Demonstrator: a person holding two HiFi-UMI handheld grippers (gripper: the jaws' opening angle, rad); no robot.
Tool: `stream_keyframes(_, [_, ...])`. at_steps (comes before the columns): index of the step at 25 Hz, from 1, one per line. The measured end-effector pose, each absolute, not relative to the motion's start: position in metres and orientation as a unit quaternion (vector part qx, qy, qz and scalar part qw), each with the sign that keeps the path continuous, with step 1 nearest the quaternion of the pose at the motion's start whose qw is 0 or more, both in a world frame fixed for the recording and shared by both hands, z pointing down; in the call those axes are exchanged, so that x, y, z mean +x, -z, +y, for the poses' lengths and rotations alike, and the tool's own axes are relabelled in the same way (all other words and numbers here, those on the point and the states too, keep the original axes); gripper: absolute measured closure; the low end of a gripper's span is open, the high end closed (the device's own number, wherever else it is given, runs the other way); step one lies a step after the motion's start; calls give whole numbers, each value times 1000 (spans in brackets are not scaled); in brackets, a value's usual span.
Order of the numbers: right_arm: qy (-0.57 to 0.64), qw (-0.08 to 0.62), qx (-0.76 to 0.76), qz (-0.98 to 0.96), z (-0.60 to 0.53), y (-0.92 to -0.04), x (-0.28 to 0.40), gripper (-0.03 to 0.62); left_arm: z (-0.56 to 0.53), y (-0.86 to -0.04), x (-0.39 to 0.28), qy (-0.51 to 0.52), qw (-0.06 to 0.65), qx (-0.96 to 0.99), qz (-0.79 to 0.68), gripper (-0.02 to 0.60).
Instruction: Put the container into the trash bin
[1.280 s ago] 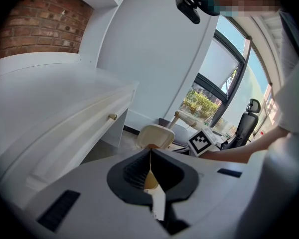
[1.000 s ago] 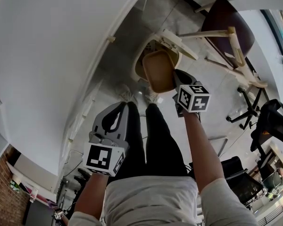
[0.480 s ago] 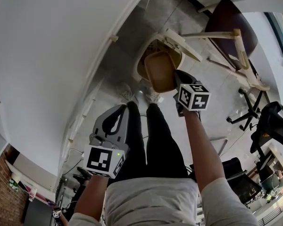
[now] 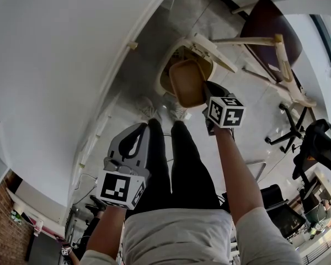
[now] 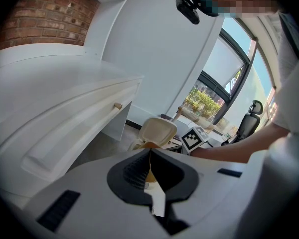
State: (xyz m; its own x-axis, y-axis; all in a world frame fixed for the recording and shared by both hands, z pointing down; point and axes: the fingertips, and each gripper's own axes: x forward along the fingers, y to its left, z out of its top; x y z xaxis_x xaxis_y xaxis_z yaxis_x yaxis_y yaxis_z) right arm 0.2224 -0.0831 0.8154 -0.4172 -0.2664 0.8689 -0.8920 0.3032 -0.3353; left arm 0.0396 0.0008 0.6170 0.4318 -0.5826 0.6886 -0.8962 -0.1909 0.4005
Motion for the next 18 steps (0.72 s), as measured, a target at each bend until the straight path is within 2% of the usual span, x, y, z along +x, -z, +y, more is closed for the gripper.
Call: stream_keyframes(18, [-434, 355, 404, -723, -82, -819, 226, 554, 3, -619, 46, -196, 403, 745, -494, 565])
